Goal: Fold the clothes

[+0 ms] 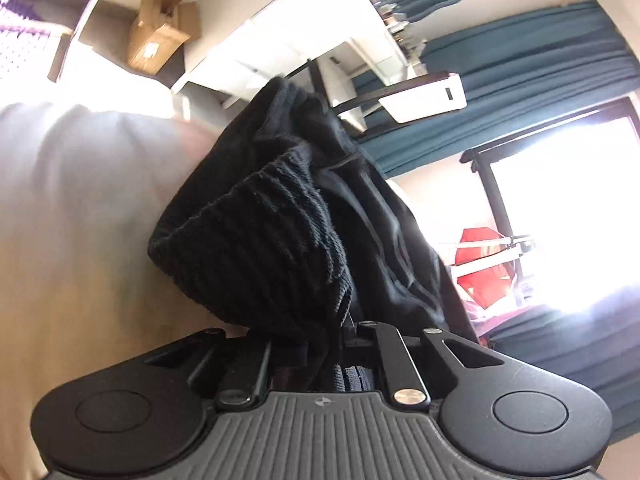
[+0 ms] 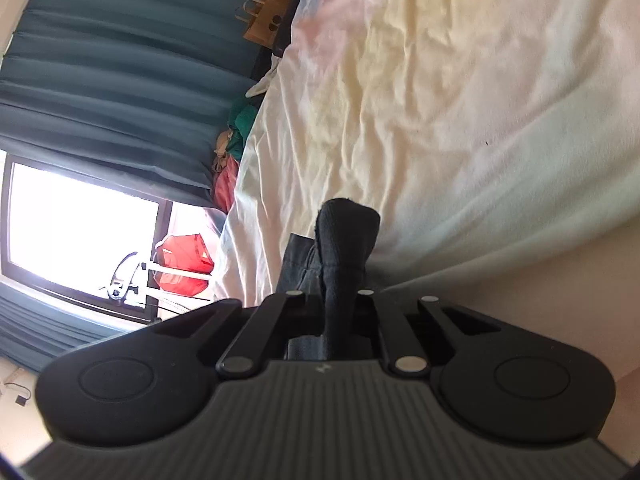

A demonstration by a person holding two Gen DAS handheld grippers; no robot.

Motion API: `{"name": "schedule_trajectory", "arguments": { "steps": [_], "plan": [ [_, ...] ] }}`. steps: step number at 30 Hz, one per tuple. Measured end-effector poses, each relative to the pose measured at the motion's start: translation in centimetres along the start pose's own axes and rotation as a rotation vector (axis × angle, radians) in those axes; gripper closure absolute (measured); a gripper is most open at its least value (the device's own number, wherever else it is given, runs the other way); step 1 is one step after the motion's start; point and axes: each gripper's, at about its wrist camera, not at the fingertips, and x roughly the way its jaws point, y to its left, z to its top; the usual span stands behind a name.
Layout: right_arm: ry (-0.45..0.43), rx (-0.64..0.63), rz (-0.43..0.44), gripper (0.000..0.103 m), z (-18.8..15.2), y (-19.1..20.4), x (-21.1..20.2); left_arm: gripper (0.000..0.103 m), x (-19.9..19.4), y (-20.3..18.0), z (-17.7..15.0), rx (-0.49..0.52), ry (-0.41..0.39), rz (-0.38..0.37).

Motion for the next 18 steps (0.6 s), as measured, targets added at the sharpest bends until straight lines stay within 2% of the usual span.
{"name": "schedule_trajectory", "arguments": {
  "steps": [4, 7, 10, 15, 18],
  "plan": [
    [-0.057, 0.026, 0.012, 0.096, 2.2, -0.4, -1.5, 0.094, -4.4, -1.0, 4.5, 0.044, -0.033, 0.026],
    [-0.078, 0.046, -0.003, 0.096, 3.4, -1.3, -2.4, 0.094, -5.6, 0.4, 7.3, 0.014, 0.058, 0.08],
    [-0.093, 0.049, -0.059, 0.096, 3.5, -2.3, -3.0, 0.094, -6.3, 2.5, 8.8, 0.041, 0.125, 0.126],
    [-0.086, 0.022, -0.145, 0.096, 3.2, -3.7, -3.0, 0.093, -5.2, 8.3, 7.7, 0.02, 0.213, 0.24],
    [-0.076, -0.004, -0.181, 0.096, 2.9, -4.3, -2.8, 0.092, -4.5, 9.4, 7.1, 0.022, 0.222, 0.245]
  ]
}}
